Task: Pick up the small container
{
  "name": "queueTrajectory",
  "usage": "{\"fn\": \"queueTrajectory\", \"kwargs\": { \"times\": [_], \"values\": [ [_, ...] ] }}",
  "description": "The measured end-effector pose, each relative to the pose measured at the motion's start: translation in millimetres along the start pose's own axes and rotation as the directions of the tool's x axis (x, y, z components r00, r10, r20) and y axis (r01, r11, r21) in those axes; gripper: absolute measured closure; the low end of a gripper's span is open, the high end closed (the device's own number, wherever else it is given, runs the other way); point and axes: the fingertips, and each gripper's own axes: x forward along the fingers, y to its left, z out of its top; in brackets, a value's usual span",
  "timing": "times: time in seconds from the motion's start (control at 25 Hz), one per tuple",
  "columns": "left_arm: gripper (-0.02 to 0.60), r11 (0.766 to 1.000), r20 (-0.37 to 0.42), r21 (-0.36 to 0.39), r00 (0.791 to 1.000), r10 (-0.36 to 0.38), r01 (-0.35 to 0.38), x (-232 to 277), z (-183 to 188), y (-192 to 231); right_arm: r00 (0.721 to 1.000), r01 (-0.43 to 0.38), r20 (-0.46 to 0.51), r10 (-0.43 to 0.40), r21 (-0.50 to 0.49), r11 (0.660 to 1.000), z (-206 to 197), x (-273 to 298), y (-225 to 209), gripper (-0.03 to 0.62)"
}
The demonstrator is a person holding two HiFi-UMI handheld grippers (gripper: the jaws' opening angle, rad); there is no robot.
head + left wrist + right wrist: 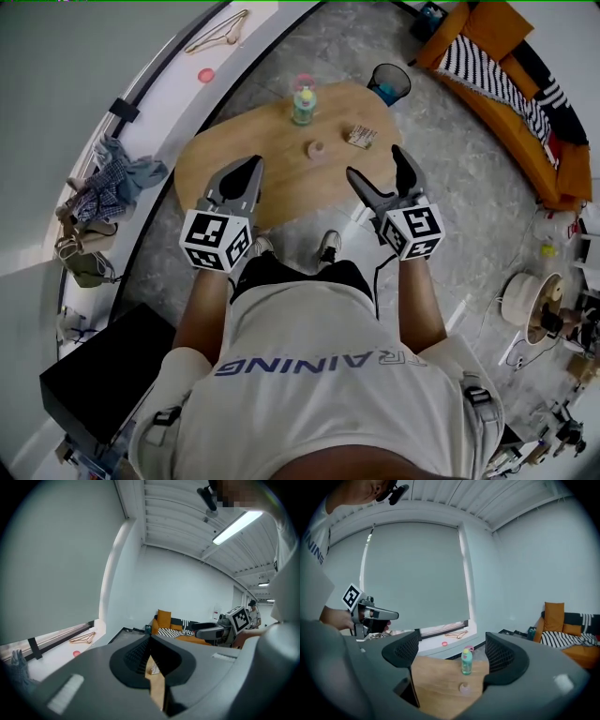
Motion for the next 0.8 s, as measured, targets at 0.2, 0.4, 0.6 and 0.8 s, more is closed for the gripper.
{"fn": "queueTrajectory", "kwargs": {
  "times": [0.2, 0.4, 0.6, 0.8],
  "values": [
    [0.583, 1.000, -0.030, -0.020, 0.999, 0.021, -0.022, 12.7, -21.0, 3.5, 0.996, -0.033, -0.085, 0.034, 0.013, 0.999, -48.0, 32.8, -17.2, 0.112],
    [0.583, 0.993, -0.116, -0.077, 0.990, 0.079, -0.089, 22.1, -71.4, 20.7, 0.969, -0.077, -0.233, 0.086, 0.046, 0.996, -124.9, 78.6, -21.5, 0.097],
    [0.583, 0.992, -0.180, -0.085, 0.981, 0.078, -0.094, 53.4, -128.2, 35.4, 0.956, -0.079, -0.278, 0.098, 0.080, 0.994, -192.1, 135.4, -34.0, 0.089],
    [0.583, 0.982, -0.214, -0.127, 0.971, 0.108, -0.137, 87.1, -180.8, 57.4, 0.936, -0.090, -0.333, 0.117, 0.096, 0.991, -270.9, 186.5, -41.3, 0.085]
  ]
}}
